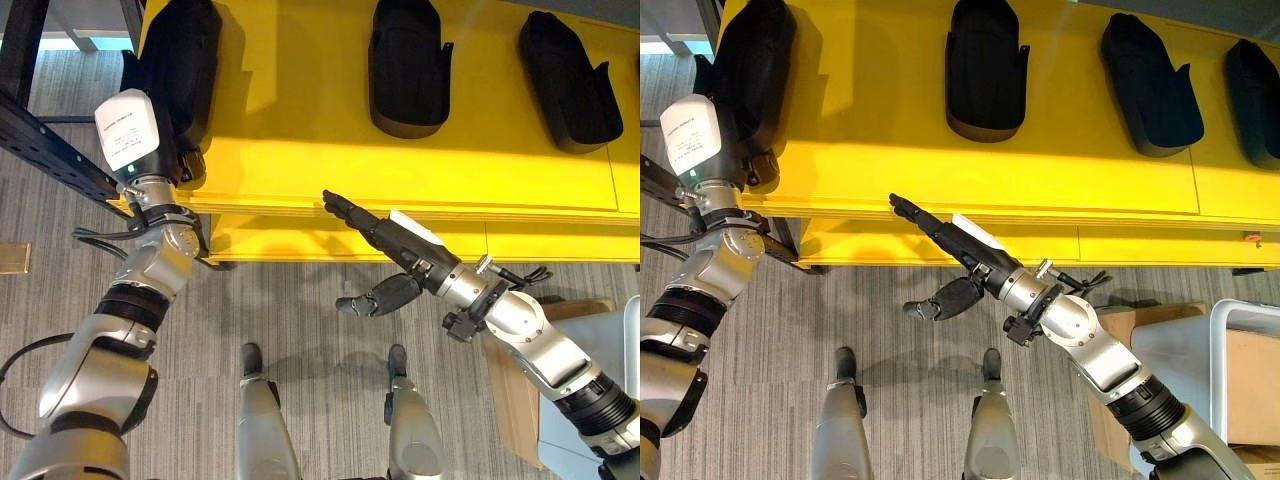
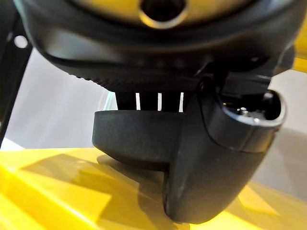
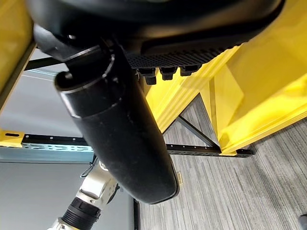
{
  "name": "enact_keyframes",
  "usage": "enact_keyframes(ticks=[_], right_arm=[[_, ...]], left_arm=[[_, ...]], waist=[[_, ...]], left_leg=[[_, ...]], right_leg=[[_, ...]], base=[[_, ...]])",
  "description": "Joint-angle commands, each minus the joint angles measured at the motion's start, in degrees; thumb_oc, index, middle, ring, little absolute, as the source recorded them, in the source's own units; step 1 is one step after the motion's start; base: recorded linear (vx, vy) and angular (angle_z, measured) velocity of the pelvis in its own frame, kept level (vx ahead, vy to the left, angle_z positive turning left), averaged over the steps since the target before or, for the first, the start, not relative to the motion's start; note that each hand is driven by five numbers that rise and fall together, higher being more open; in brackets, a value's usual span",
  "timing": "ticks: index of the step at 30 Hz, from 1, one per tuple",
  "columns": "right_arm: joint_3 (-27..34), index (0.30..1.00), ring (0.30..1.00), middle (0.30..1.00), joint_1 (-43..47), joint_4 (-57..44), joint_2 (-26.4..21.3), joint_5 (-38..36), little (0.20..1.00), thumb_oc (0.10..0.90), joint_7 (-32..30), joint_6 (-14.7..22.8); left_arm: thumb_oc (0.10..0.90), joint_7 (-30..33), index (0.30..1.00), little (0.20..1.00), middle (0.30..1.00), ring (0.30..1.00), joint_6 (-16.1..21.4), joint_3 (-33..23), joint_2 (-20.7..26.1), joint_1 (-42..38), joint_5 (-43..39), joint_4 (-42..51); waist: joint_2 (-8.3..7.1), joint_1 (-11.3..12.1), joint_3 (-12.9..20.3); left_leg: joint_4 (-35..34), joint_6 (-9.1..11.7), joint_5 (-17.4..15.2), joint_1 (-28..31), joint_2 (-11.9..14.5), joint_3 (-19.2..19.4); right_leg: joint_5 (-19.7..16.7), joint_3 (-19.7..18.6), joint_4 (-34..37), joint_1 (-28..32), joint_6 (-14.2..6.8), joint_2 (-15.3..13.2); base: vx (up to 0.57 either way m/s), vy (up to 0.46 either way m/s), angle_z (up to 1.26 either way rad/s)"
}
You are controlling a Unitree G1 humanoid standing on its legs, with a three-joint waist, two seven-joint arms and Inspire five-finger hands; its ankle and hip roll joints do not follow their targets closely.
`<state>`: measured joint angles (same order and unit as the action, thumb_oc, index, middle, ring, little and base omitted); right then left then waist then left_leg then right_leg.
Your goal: Move parts from the plastic box to the shelf.
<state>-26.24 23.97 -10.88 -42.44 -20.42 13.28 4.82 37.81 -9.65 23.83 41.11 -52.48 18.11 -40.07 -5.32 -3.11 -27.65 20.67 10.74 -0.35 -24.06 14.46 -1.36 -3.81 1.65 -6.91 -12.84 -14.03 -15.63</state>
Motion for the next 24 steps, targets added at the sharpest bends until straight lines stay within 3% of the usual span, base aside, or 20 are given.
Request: enact_keyframes(ticks=[1, 10, 19, 24], right_arm=[[2.8, 1.000, 1.000, 1.000, 1.3, -4.1, 2.6, -1.7, 1.000, 0.900, 0.6, 4.0], [3.9, 1.000, 1.000, 1.000, 1.5, -4.3, 1.4, -3.1, 1.000, 0.900, 2.0, 2.9], [3.8, 1.000, 1.000, 1.000, 2.1, -3.2, 0.0, -3.7, 1.000, 0.900, 3.2, 3.1], [3.9, 1.000, 1.000, 1.000, 2.1, -3.0, -0.6, -3.9, 1.000, 0.900, 3.9, 2.8]], left_arm=[[0.400, 5.4, 0.300, 0.300, 0.300, 0.300, -0.2, -3.3, 1.7, -7.0, -0.2, -3.9], [0.400, 2.1, 0.300, 0.300, 0.300, 0.300, -0.9, 1.5, 3.4, -15.1, 2.9, -7.6], [0.400, -0.9, 0.300, 0.300, 0.300, 0.300, -5.4, 6.3, 3.9, -20.5, 5.7, -7.2], [0.400, -1.7, 0.300, 0.300, 0.300, 0.300, -5.3, 7.8, 4.8, -22.6, 4.9, -8.8]], waist=[[-1.69, -1.9, 7.1], [-1.74, -3.9, 7.2], [-0.70, -5.3, 6.9], [-0.20, -6.0, 6.7]], left_leg=[[-1.8, -3.3, 1.5, -4.9, -1.6, 2.3], [-2.1, -3.2, 1.7, -5.0, -1.3, 3.5], [-3.0, -3.3, 1.9, -4.4, -1.4, 4.6], [-2.7, -3.4, 1.7, -4.1, -1.4, 5.2]], right_leg=[[13.1, -2.4, -2.3, 9.4, 5.1, 3.7], [12.8, -3.8, -1.9, 9.2, 5.1, 3.9], [12.3, -4.3, -1.5, 8.5, 5.2, 3.6], [12.2, -4.7, -1.8, 8.2, 5.2, 3.4]], base=[[0.00, 0.000, 0.00], [0.00, 0.018, -0.05], [0.00, 0.021, -0.02], [0.01, 0.029, -0.08]])
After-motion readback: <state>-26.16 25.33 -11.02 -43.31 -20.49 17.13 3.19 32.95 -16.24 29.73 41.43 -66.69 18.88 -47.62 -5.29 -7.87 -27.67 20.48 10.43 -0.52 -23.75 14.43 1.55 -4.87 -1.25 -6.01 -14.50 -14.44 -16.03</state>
